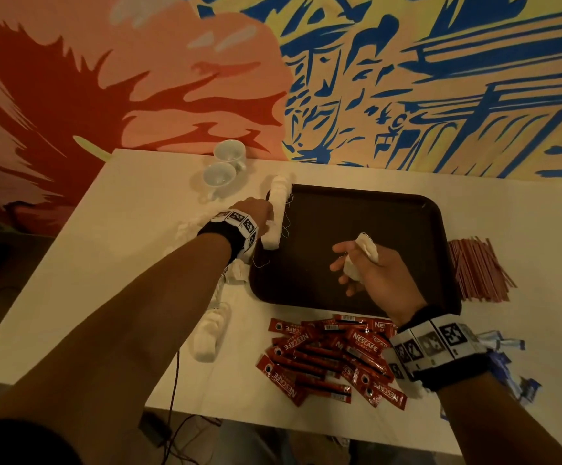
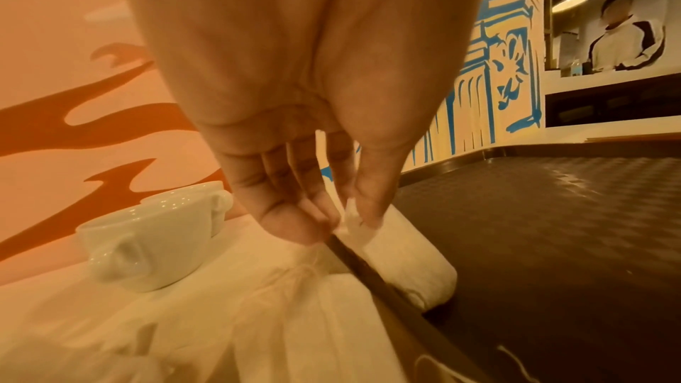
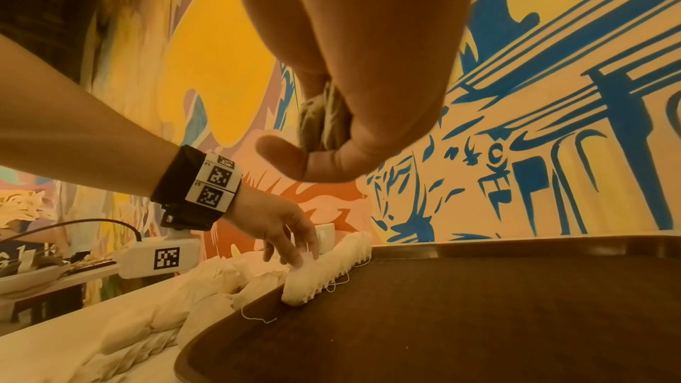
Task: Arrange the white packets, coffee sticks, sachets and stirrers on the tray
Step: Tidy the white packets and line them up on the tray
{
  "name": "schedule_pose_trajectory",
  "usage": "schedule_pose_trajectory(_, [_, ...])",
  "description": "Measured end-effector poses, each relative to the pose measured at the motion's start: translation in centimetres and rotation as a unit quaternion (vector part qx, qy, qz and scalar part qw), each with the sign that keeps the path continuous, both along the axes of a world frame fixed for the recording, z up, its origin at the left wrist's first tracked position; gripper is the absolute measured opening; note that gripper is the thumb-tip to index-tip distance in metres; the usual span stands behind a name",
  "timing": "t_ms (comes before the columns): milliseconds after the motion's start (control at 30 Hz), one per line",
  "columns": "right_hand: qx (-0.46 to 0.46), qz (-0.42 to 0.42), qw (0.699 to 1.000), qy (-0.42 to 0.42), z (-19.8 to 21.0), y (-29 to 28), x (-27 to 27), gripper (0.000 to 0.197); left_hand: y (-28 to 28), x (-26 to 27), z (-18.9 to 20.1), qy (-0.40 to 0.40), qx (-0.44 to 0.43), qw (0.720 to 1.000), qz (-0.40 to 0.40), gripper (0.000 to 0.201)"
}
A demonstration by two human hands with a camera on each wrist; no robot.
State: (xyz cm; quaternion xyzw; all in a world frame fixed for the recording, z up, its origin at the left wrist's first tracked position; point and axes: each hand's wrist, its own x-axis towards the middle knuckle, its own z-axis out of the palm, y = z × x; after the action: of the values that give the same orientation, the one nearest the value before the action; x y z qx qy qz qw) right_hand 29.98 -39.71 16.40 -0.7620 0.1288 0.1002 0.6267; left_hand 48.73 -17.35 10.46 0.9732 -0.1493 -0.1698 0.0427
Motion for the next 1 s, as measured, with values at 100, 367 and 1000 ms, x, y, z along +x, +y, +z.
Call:
schedule_pose_trajectory(100, [0.006, -0.002, 1.000, 0.004, 0.1, 0.0, -0.1, 0.028, -0.2, -0.7, 0.7, -0.039, -0.025, 0.999, 0.024, 0.031])
schedule_pose_trajectory(367, [0.017, -0.002, 1.000, 0.010, 0.4, 0.1, -0.5, 0.028, -0.5, -3.3, -0.2, 0.049, 0.028, 0.998, -0.021, 0.036])
schedule_pose_trajectory(1000, [0.254, 0.029, 0.962, 0.095, 3.9, 0.4, -4.3, 0.034, 0.2, -14.6, 9.3, -0.023, -0.392, 0.914, 0.099, 0.020])
